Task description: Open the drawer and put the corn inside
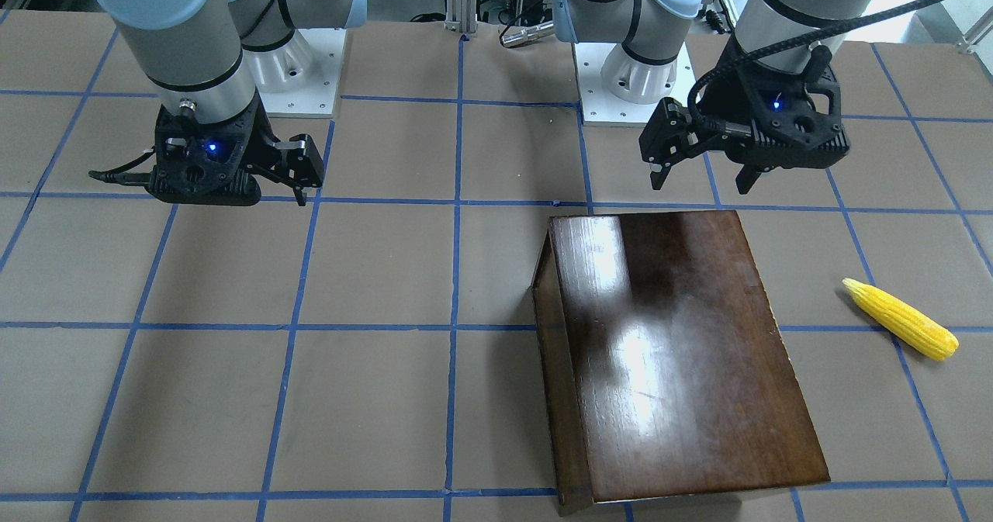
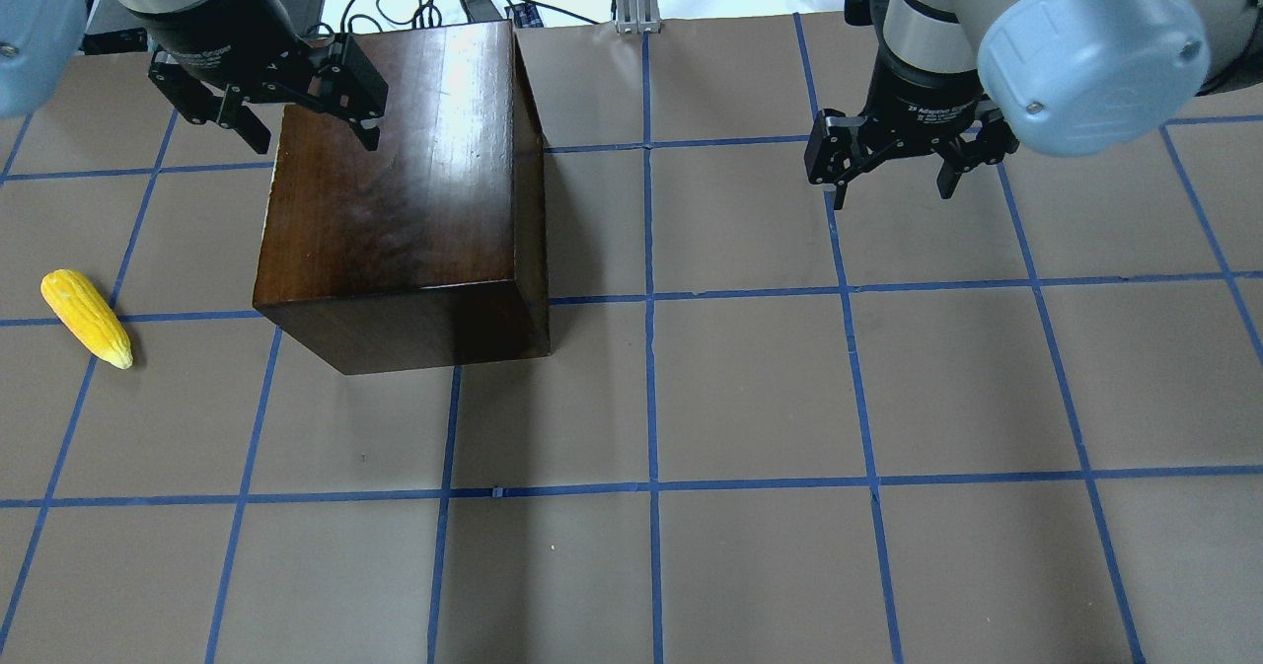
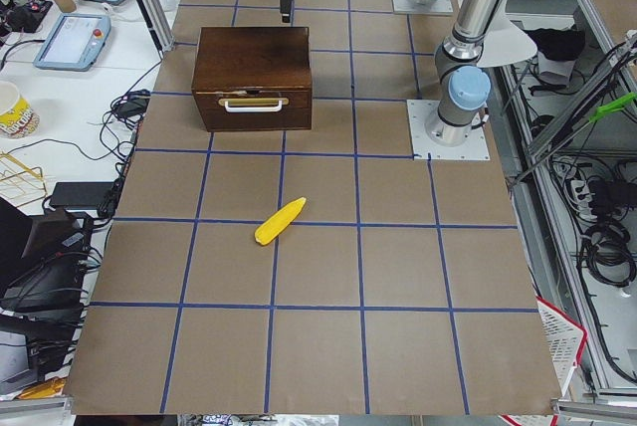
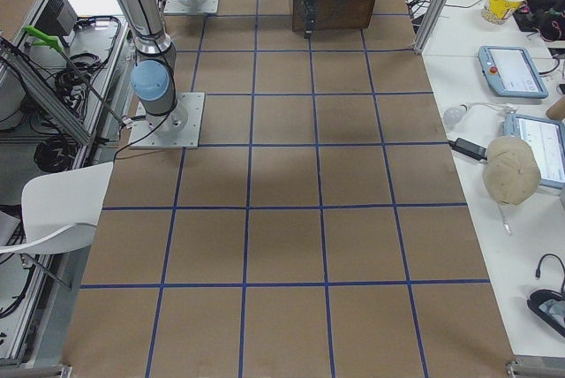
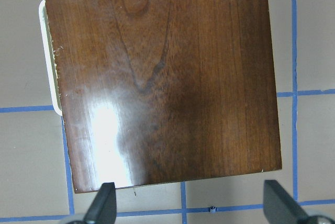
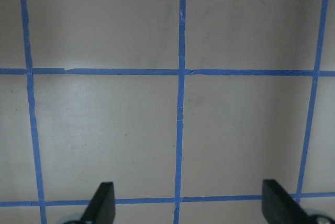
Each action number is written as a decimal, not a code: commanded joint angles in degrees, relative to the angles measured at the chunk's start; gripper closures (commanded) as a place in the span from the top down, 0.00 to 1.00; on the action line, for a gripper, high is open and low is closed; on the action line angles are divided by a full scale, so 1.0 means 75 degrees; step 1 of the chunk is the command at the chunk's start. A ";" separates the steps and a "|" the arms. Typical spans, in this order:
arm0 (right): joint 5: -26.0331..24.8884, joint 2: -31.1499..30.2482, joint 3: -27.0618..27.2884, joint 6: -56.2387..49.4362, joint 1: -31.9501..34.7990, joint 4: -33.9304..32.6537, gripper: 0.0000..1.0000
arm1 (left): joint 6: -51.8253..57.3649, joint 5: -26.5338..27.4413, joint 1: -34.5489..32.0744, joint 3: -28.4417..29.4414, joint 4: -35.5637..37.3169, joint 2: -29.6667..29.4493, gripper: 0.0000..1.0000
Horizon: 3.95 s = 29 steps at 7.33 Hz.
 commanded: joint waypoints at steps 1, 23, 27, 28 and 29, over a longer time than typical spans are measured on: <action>0.0000 0.0011 0.0000 0.0000 0.0000 0.0000 1.00 | 0.0126 -0.0016 0.0454 -0.0005 -0.0063 -0.0020 1.00; 0.0000 0.0000 0.0000 0.0000 0.0000 0.0000 1.00 | 0.2681 -0.2172 0.3305 -0.0497 0.1765 -0.2645 1.00; 0.0000 0.0000 -0.0012 0.0000 0.0000 0.0000 1.00 | 0.2705 -0.2208 0.3293 -0.0532 0.1765 -0.2856 1.00; 0.0000 0.0000 -0.0012 0.0000 0.0000 0.0000 1.00 | 0.2728 -0.2185 0.3293 -0.0521 0.1776 -0.2891 1.00; 0.0012 0.0000 -0.0012 0.0000 0.0000 0.0000 1.00 | 0.2787 -0.2184 0.3293 -0.0521 0.1776 -0.2938 1.00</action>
